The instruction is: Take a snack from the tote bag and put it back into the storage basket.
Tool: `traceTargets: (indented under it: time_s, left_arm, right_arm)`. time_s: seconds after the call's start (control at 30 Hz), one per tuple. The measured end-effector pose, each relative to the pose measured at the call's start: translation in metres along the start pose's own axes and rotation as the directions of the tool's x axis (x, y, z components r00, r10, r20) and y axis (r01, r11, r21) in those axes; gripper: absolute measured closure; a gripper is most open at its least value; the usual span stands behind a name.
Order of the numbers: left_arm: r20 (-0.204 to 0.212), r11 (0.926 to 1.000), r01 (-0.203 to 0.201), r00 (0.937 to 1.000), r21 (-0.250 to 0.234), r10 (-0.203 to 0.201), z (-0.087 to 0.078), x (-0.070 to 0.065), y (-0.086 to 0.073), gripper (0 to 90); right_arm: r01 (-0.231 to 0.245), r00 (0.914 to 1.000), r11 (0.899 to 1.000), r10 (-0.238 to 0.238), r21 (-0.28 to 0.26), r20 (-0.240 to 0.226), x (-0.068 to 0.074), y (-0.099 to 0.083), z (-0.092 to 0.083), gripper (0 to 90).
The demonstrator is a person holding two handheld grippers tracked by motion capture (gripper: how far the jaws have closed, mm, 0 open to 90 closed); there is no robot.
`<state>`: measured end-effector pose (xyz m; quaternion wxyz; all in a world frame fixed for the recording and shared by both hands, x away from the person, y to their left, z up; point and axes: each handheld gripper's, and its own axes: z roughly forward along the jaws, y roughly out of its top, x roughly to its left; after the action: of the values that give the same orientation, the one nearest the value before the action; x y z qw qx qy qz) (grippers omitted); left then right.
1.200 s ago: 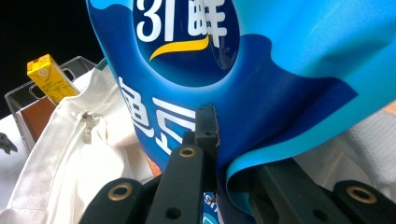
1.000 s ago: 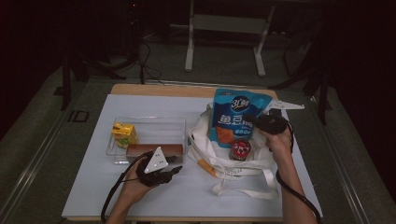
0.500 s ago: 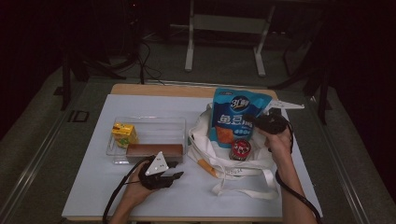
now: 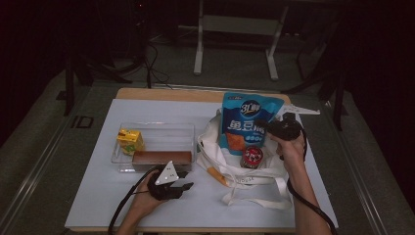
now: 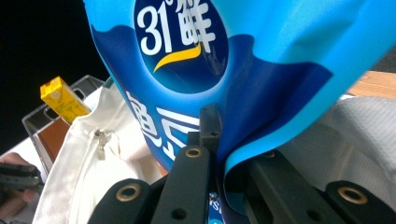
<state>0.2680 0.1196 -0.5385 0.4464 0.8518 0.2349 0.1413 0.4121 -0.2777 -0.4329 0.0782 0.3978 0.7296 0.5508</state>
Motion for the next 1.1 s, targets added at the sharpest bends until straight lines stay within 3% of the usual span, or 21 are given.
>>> traceTargets:
  time_s: [0.5,1.1]
  left_arm:
    - [0.002,0.9998,-0.02,0.9998,0.006,0.02,0.001,-0.002,0.0,53.7]
    - [0.013,0.9999,-0.014,0.9998,0.008,0.014,0.001,-0.001,0.0,52.2]
  right_arm:
    - [-0.065,0.9976,0.997,0.063,-0.049,-0.027,0.004,0.007,-0.005,90.0]
    - [-0.095,0.9946,0.989,0.09,-0.114,-0.052,0.016,0.026,-0.019,90.0]
